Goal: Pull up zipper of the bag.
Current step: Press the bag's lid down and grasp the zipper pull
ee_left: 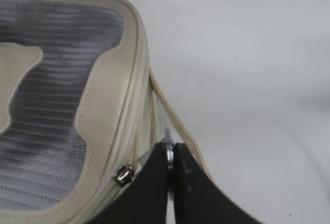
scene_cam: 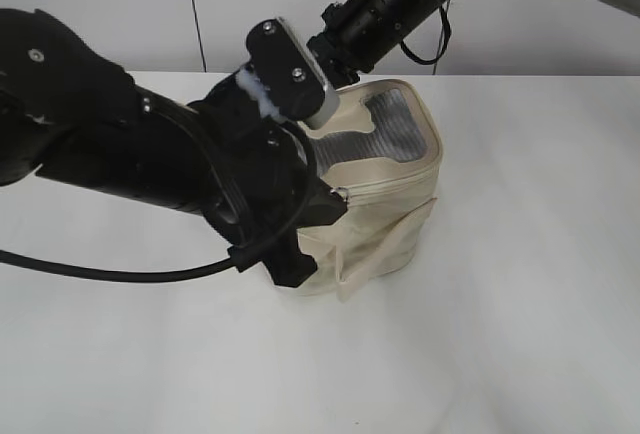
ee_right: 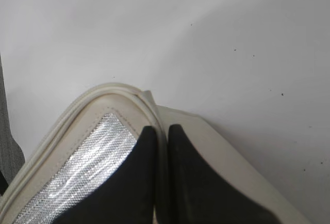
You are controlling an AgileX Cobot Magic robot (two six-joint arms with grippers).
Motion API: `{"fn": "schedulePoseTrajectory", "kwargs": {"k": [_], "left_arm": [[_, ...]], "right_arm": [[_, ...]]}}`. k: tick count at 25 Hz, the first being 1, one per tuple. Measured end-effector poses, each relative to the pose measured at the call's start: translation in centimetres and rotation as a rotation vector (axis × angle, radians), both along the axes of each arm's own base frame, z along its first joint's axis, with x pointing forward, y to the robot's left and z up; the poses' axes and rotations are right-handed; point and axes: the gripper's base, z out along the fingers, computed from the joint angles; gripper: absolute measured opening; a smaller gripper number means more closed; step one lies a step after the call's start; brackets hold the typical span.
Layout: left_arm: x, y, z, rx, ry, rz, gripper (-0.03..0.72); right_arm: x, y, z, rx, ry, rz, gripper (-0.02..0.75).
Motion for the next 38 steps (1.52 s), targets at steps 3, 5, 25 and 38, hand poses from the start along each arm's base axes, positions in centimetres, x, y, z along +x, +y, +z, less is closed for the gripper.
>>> {"fn": "schedulePoseTrajectory", "kwargs": {"k": [3,5,25,38], "left_arm": [[0.1,-0.1,-0.3,0.001,0.012,0.009,-0.008],[0.1,-0.2,-0.8,0.005,0.041,0.023,-0.008],[1.5,2.9,-1.6,0.095,0.169,0.08,-0.008],[-0.5,-0.7,-2.1,0.044,0.098,0.069,-0.008]], "right_arm": [[0.0,0.0,0.0,0.0,0.002,-0.002,0.041],[0.0,0.0,0.0,-0.001,0.021,-0.02,0.041],[0.1,0.7,0.0,0.004,0.186,-0.23,0.041],[-0.3,1.7,-0.1,-0.002,0.172,-0.219,0.041]]}}
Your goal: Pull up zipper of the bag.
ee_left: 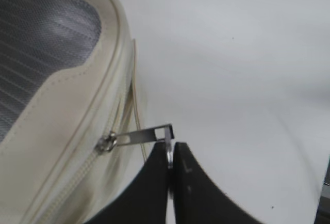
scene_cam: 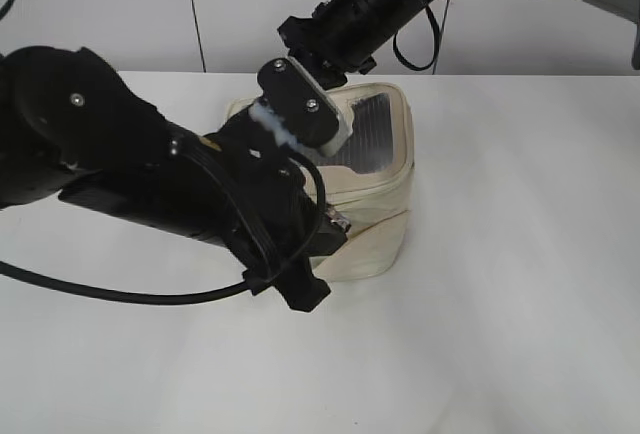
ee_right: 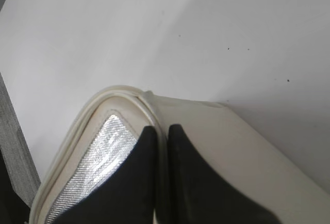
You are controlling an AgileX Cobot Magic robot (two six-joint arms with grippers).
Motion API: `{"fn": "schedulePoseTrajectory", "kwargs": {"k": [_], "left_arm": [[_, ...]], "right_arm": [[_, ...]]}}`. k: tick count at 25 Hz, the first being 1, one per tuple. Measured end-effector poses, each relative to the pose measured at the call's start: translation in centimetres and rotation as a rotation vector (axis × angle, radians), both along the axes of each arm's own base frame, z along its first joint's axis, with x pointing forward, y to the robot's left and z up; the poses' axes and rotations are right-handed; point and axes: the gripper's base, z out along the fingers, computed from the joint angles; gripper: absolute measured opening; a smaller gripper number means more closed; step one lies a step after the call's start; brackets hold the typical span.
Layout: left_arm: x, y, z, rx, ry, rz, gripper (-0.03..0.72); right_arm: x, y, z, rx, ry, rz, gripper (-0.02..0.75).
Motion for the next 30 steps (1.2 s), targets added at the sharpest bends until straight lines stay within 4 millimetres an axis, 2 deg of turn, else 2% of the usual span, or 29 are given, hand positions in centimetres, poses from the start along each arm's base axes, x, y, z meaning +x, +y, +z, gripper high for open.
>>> {"fn": "schedulePoseTrajectory", "kwargs": {"k": [3,4,8,9,14,19,23,26,30], "left_arm": [[0.0,0.3,0.0,0.002,0.034,0.001,0.002],[0.0,0.5,0.0,0.004,0.058,-0.002,0.025],[-0.7,1.6,0.4,0.018,0.194,-0.054,0.176],[-0.8,2.0,0.7,0.016,0.222,-0.061,0.202],[0.3,4.9,2.8,0.0,0.232,0.017,0.241],[2.7,8.9,4.7,-0.056,0.176,0.186,0.245],[5.8,11.3,6.5,-0.117,0.14,0.271,0.249],[8.8,11.6,8.6,-0.191,0.107,0.272,0.251],[13.4,9.7,10.2,-0.251,0.112,0.192,0.312]], "right_arm": [[0.0,-0.1,-0.1,-0.012,-0.003,0.004,0.047],[0.0,-0.1,-0.1,-0.017,-0.005,0.006,0.074],[0.0,-0.1,0.2,-0.025,-0.02,0.008,0.319],[0.0,-0.1,0.3,-0.028,-0.022,0.008,0.359],[0.5,-1.9,1.8,-0.036,-0.052,-0.018,0.391],[2.1,-7.0,4.1,-0.024,-0.074,-0.118,0.391],[2.2,-11.5,4.4,0.022,-0.025,-0.202,0.378],[0.8,-14.3,3.9,0.026,-0.033,-0.261,0.367],[-2.9,-17.1,1.3,-0.014,-0.106,-0.347,0.363]]}}
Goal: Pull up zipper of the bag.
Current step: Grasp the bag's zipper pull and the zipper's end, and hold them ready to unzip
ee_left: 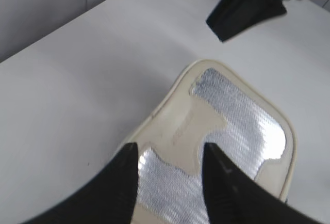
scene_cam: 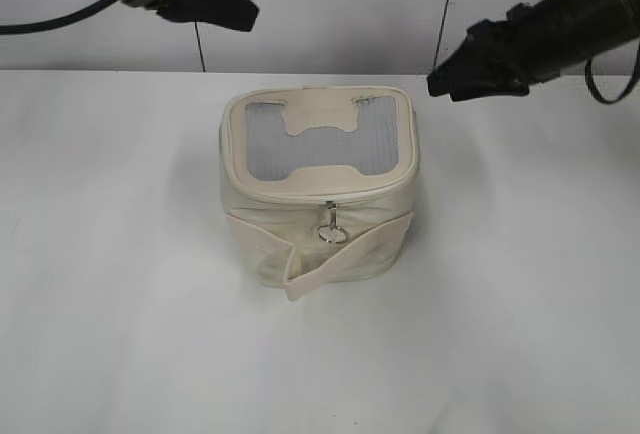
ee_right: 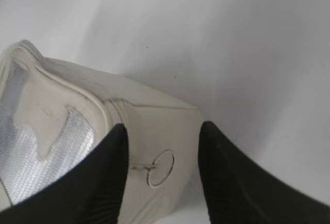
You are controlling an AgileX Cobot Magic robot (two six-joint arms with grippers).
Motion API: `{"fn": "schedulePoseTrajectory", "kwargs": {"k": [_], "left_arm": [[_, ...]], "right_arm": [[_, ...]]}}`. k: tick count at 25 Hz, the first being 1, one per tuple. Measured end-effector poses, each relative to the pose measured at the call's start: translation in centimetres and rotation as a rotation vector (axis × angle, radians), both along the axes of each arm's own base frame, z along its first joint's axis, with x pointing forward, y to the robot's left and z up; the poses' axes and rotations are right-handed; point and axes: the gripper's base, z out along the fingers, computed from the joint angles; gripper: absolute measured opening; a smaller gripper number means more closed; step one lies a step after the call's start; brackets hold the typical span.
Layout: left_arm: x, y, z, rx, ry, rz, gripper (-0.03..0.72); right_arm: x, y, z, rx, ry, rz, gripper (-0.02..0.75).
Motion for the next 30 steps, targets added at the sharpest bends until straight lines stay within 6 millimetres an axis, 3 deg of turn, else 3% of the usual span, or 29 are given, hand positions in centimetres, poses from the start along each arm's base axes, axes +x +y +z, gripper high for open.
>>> {"fn": "schedulePoseTrajectory", "kwargs": {"k": [5,10,21,30], "left_arm": [[4.8,-3.3,-0.6,-0.021,0.023,-0.143,0.431],[7.0,-6.5,-2.1,-0.024,0.039,-0.253,0.459],[7.8,-9.9,-6.6,0.063,0.059,-0.315,0.459],[8.1,-10.5,-7.5,0.071,0.044,-0.294,0.459]], "right_arm": [[-5.6,-0.9,-2.6,-0.038,-0.138,-0.012,0.361],[-8.0,-1.1,-5.3,-0.084,-0.174,0.06,0.379],[-8.2,-1.1,-5.5,-0.12,-0.238,0.122,0.405],[-8.2,-1.2,-5.5,-0.127,-0.245,0.122,0.407]]}}
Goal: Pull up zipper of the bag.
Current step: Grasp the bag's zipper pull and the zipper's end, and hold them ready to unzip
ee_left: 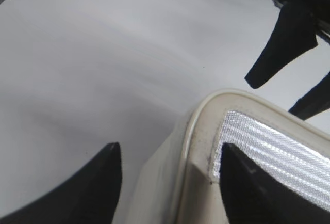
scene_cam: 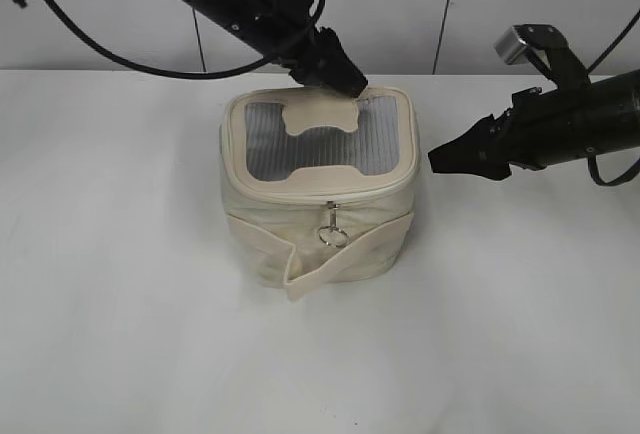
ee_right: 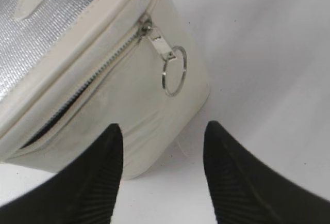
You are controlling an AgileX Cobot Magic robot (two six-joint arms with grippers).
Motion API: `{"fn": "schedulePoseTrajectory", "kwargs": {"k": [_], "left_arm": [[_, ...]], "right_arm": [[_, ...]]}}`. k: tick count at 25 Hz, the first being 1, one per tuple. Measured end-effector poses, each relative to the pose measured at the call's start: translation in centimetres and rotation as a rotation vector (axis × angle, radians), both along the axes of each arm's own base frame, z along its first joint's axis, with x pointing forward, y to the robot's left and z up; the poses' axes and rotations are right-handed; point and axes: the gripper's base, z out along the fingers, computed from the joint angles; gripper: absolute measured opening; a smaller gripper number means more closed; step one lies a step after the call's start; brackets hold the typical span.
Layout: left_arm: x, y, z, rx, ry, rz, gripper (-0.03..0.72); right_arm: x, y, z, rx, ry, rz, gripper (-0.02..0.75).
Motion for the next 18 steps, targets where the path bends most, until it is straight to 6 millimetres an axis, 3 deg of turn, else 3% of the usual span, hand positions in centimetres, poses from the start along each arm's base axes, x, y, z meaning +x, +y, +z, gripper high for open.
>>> {"fn": "schedulePoseTrajectory", "kwargs": {"k": [6,8,13,18], "left_arm": [[0.2,-0.1,-1.1,0.014,0.019,-0.003,0.414],[0.2,-0.1,-1.2,0.016,0.023,-0.006,0.354],[-0.1,-0.2,-1.3,0.029,0.028,-0.024,0.064],[-0.1,-0.2,-1.3,0.03,0.029,-0.026,0.036]], "right_arm": [[0.0,0.0,0.0,0.002,-0.001,-0.001,0.407],[0.0,0.0,0.0,0.003,-0.001,-0.003,0.407],[0.2,0.0,0.1,0.009,-0.025,-0.007,0.407],[0.5,-0.2,0.2,-0.024,-0.073,-0.007,0.407]]}}
